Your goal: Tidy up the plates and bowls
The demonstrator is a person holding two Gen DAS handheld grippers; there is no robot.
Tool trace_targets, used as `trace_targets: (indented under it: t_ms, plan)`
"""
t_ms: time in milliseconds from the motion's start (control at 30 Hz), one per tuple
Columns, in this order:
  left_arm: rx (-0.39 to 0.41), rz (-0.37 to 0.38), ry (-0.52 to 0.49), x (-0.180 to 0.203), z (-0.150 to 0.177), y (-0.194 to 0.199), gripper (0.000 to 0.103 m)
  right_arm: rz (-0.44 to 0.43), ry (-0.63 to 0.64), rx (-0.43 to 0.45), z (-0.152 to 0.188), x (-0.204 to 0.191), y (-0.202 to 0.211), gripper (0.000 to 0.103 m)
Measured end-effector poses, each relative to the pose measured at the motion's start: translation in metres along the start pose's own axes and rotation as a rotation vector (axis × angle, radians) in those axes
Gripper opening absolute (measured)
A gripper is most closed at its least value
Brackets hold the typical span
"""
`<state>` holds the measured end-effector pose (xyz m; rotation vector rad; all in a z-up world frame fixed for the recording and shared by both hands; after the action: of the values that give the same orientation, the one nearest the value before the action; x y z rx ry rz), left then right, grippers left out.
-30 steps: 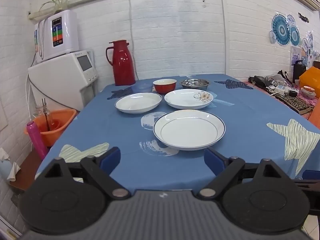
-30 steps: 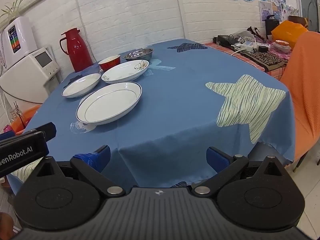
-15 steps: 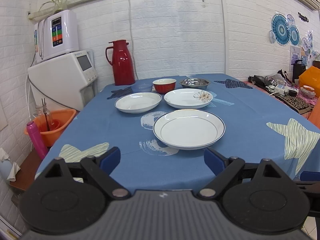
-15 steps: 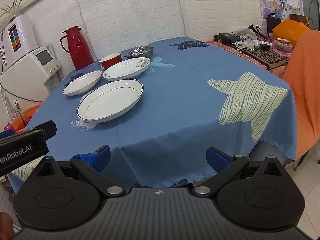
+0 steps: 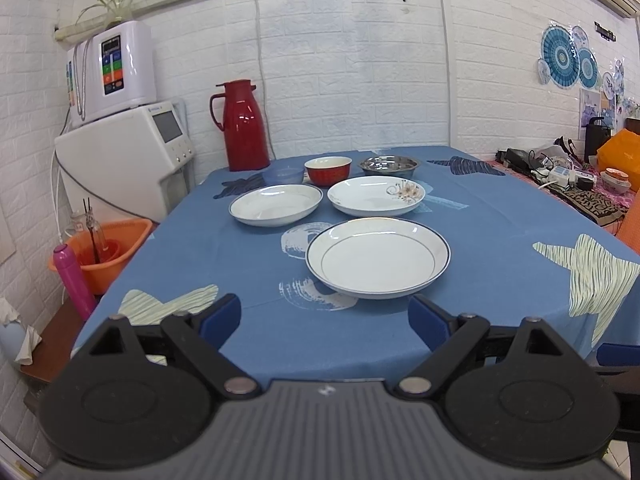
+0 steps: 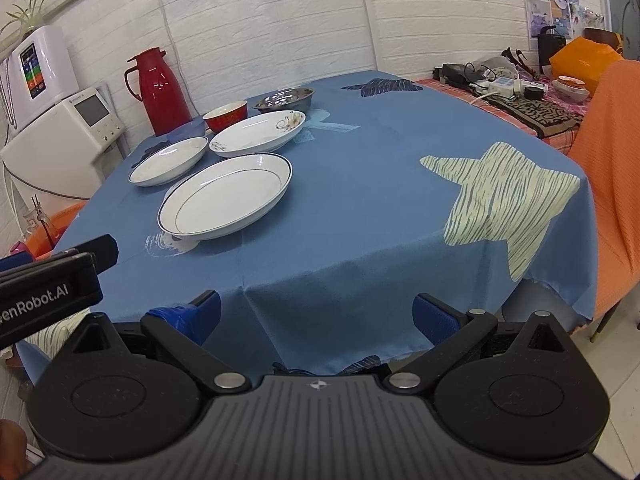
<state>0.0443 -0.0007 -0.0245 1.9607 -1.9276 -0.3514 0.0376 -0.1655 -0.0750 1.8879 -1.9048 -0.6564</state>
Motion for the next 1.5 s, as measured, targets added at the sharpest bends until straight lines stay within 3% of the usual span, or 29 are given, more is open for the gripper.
trace_targets:
  t_ms: [900,1033,1100,1267,1400,1500]
  plan:
    - [-0.024,0.018,-0.022,-0.005,-0.003,-0.012,0.09,-0.004,0.021,0.007,0.003,-0.001,-0.005,0.09]
    - [-0.11,0.042,0.012,-0.029,-0.014,-0.048,0.09,0.014,0.039,0.05,-0.006,0.009,-0.015,0.09]
    - [-0.168,0.036,0.032,-0.044,-0.023,-0.07,0.09,0.016,0.092,0.026,-0.018,0.011,-0.028,0.09]
    - [-0.319,0.09,0.016,-0.064,-0.051,-0.126,0.09,-0.065,0.157,-0.021,-0.079,0.01,-0.074,0.09]
    - [-0.533,0.175,0.099,-0.069,-0.058,-0.181,0.09,-0.111,0.145,-0.169,-0.123,0.008,-0.133,0.089]
    - [-0.587,0.166,0.124,-0.069,-0.06,-0.211,0.09,-0.152,0.076,-0.284,-0.137,0.007,-0.173,0.088]
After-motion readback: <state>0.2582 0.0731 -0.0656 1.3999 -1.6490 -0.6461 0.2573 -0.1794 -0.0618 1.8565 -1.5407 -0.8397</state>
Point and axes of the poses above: each gripper's, at about its wrist camera, not at the fingertips, and y roughly against the way its jaws point, x to its right, z to its underside, the point moved 5 cm from there along -y, roughly the way its jaws point, and after that the axes turned 11 degrees about y, right-handed, at the moved point
